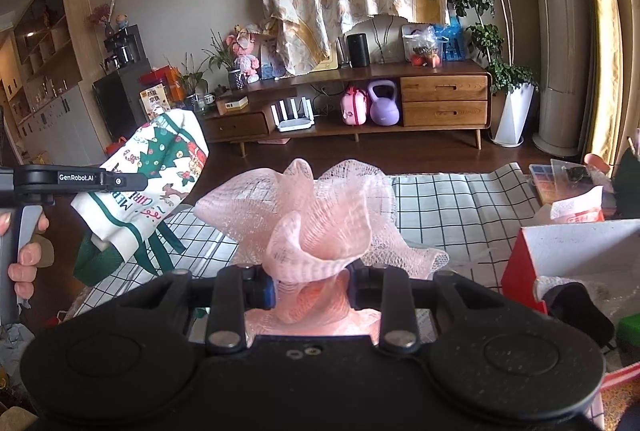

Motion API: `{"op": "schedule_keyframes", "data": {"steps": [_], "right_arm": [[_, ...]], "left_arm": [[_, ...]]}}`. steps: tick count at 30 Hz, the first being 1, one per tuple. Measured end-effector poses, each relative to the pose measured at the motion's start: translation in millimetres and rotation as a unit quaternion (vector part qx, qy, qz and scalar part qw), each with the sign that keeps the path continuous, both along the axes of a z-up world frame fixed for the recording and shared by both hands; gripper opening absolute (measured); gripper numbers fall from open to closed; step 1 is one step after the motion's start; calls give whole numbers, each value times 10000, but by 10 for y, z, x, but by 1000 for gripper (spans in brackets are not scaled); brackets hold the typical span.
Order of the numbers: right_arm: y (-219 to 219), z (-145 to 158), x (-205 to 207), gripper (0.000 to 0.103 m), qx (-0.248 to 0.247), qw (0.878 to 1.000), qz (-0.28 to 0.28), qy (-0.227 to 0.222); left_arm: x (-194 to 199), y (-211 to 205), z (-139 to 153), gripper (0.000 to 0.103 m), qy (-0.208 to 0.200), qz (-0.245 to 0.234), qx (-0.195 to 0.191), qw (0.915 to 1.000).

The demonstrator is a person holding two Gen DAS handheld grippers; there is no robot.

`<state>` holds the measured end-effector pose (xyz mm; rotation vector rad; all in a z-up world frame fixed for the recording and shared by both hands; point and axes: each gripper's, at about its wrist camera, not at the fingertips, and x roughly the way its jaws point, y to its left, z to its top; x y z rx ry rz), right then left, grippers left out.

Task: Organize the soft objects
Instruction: 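Lift and carry the cloth bag and pink puff over the red box with both grippers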

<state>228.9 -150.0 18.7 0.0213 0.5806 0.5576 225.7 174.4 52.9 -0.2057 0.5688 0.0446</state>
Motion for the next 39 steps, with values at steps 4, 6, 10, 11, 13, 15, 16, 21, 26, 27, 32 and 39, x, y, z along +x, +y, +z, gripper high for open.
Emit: {"op": "schedule_keyframes", "data": {"steps": [4, 6, 10, 11, 13, 15, 16, 21, 26, 27, 32, 39], "right_arm": [[-166, 46, -138, 30, -33, 10000, -64, 5], [-259, 66, -199, 31, -61, 9999, -109, -14], [-458, 96, -275, 31, -119, 9996, -240, -43], [-511, 100, -291, 31, -139, 9995, -279, -46], [-611, 103, -311, 31, -174, 9992, -371, -20], [-720, 96, -311, 31, -196, 9988, -447, 16], [-790, 85, -324, 31, -213, 9985, -507, 32], [-1128, 24, -323, 31, -228, 9966, -781, 102], [-1485, -38, -303, 32, -168, 9941, -1071, 98], [-1555, -49, -291, 32, -159, 9935, -1126, 103], [-1896, -137, -222, 32, -149, 9904, -1364, 149], [-2362, -215, -38, 32, -76, 9837, -1786, 189]], "left_arm": [[-81, -251, 105, 17, 7, -281, -14, 9996], [-112, -392, 139, 17, 21, -426, -20, 9991], [-148, -697, 175, 17, 41, -722, 1, 9974], [-148, -763, 168, 17, 41, -797, -1, 9968], [-130, -908, 169, 17, 44, -926, -7, 9957], [-123, -1067, 155, 17, 50, -1053, -9, 9944], [-105, -1144, 154, 17, 56, -1111, -11, 9938], [-18, -1532, 183, 17, 66, -1339, -116, 9909], [104, -1928, 189, 17, 89, -1619, -71, 9867], [131, -2011, 181, 17, 95, -1671, -59, 9859], [292, -2409, 176, 17, 82, -1872, -97, 9822], [516, -2920, 151, 17, 81, -2098, -51, 9777]]}}
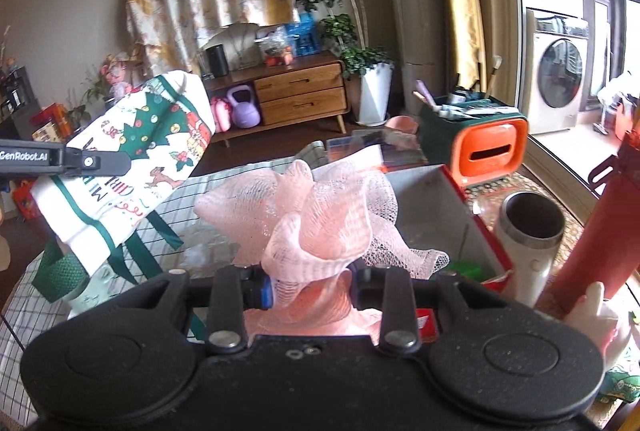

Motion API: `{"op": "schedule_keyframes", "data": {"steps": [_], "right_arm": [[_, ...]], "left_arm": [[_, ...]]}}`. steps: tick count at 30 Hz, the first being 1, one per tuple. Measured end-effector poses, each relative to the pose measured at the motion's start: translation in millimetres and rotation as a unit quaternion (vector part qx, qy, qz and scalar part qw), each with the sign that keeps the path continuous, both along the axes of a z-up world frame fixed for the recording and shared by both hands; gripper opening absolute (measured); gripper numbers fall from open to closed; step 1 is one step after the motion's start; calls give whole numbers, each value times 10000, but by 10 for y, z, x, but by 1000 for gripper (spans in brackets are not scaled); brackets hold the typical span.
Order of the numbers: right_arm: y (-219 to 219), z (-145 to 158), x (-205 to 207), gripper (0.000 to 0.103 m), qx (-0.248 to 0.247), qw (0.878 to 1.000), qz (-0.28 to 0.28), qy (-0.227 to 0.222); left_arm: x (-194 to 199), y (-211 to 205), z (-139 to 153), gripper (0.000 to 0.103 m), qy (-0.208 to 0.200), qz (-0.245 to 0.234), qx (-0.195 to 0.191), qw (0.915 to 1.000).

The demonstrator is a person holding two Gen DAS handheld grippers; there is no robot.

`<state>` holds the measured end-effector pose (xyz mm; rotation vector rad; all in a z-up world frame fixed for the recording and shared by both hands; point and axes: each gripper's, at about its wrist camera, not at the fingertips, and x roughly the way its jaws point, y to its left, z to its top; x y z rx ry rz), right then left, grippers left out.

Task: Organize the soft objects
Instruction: 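Lift and carry the cloth bag and pink puff over the red box with both grippers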

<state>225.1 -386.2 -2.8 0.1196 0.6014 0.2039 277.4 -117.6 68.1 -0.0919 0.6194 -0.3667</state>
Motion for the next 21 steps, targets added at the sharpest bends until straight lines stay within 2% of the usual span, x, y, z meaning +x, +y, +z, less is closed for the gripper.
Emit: {"op": "schedule_keyframes", "data": {"steps": [9, 15, 21], "right_arm": [[-451, -143, 380, 32, 108, 9985, -530, 26], [-589, -246, 642, 33, 107, 9979, -635, 63], [-672, -430, 851, 33, 134, 9975, -672, 163]], "left_arm": [[368, -475, 1, 17, -61, -118, -198, 9997], [626, -745, -2, 17, -149, -157, -337, 9992], [887, -982, -379, 17, 157, -174, -331, 9992]]}}
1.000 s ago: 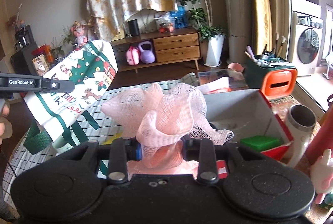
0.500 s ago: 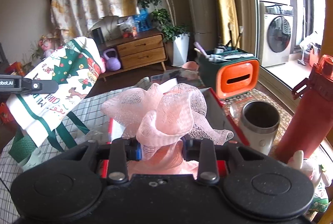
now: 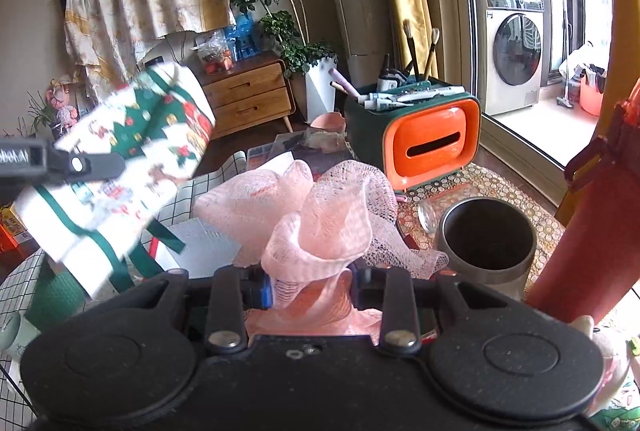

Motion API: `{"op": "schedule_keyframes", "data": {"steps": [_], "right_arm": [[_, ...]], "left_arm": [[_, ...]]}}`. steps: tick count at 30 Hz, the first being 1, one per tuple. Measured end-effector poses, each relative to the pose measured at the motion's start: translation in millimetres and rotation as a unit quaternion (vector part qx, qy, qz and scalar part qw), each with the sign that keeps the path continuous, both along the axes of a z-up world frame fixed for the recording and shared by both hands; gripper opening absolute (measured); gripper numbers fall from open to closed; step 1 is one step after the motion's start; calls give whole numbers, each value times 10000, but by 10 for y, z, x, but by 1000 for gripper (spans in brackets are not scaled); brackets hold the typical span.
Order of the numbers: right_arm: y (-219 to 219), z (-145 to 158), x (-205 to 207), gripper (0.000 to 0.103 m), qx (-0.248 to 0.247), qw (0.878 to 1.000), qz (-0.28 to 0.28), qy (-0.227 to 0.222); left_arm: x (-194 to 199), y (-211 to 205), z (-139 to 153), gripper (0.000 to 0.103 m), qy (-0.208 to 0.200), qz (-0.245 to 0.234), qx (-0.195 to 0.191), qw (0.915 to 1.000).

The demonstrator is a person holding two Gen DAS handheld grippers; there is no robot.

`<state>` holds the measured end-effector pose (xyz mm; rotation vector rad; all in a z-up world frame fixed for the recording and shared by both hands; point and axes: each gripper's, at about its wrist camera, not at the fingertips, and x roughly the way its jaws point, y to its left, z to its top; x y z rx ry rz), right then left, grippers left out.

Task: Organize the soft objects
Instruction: 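Lift and carry the cloth bag and pink puff over the red box with both grippers, then lower the cloth bag into the box while the right gripper releases the pink puff inside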

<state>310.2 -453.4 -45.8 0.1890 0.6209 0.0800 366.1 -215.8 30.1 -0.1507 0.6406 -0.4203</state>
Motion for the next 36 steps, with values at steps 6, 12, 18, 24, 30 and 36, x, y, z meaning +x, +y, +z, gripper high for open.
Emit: {"op": "schedule_keyframes", "data": {"steps": [6, 12, 18, 24, 30, 36], "right_arm": [[-25, -203, 211, 33, -46, 9998, -31, 168], [61, -349, 369, 34, -165, 9995, 14, 286], [201, -471, 507, 35, -442, 9983, 157, 350], [236, -588, 633, 37, -507, 9975, 169, 468], [232, -655, 668, 42, -476, 9970, 171, 583], [216, -655, 616, 68, -363, 9977, 168, 548]], "left_arm": [[158, -242, -505, 17, 380, -177, 199, 9989], [256, -318, -843, 17, 641, -161, 288, 9974], [369, -325, -1094, 17, 846, -163, 420, 9954], [461, -375, -1249, 17, 947, -257, 586, 9935], [473, -421, -1339, 17, 1064, -437, 649, 9912], [463, -405, -1428, 18, 1216, -431, 750, 9888]]}}
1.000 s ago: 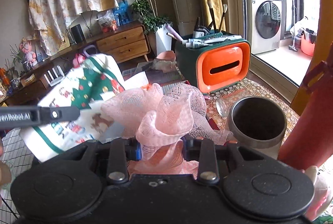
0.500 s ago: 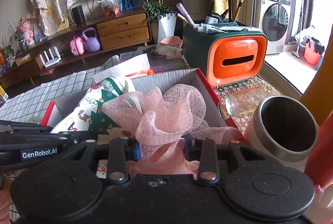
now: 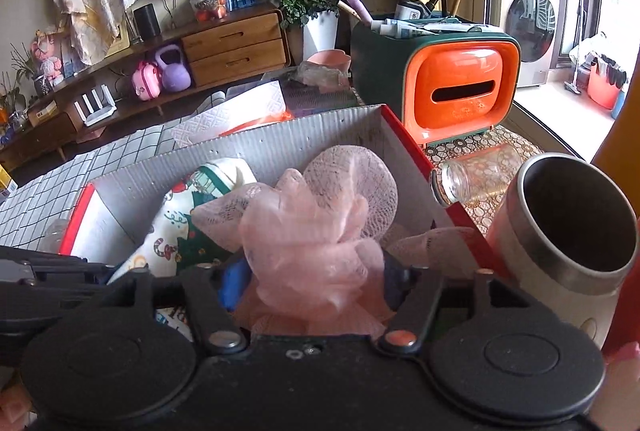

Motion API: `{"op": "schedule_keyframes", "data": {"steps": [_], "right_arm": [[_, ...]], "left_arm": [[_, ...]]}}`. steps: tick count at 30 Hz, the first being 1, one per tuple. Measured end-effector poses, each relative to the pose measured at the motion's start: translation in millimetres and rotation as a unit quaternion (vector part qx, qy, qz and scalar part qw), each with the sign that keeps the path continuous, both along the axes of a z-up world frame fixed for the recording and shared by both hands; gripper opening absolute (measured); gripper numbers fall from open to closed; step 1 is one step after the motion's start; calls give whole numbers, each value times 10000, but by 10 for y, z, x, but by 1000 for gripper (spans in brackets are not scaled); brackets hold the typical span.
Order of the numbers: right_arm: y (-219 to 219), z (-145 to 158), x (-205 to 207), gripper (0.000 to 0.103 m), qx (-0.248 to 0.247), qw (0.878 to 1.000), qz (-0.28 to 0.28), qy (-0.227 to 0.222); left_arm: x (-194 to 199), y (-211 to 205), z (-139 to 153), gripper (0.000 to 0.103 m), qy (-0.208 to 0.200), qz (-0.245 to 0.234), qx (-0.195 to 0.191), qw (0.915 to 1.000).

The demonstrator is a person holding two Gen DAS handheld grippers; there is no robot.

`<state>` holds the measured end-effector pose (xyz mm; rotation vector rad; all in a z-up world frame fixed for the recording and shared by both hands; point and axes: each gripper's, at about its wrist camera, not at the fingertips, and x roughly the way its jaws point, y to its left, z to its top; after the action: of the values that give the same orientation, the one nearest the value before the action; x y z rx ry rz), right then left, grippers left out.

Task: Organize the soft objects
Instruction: 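Lower the cloth bag into the box while the right gripper releases the pink puff inside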

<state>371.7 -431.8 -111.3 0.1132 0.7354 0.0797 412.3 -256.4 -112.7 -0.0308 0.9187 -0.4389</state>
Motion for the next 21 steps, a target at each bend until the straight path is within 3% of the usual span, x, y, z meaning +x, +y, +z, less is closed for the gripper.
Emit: {"op": "schedule_keyframes", "data": {"steps": [6, 9, 14, 21], "right_arm": [[3, 84, -69, 79, -8, 10000, -45, -58], [13, 147, -99, 82, -65, 9999, -26, -76], [-4, 270, -180, 87, -83, 9999, -59, -137], [3, 443, -330, 92, -94, 9996, -85, -247]], "left_arm": [[-70, 15, 72, 30, -53, 28, 111, 9999], [-119, 85, 120, 32, -69, 78, -59, 9999], [-200, 151, 232, 58, -196, 143, -42, 9997], [-357, 234, 433, 58, -393, 177, -90, 9990]]}}
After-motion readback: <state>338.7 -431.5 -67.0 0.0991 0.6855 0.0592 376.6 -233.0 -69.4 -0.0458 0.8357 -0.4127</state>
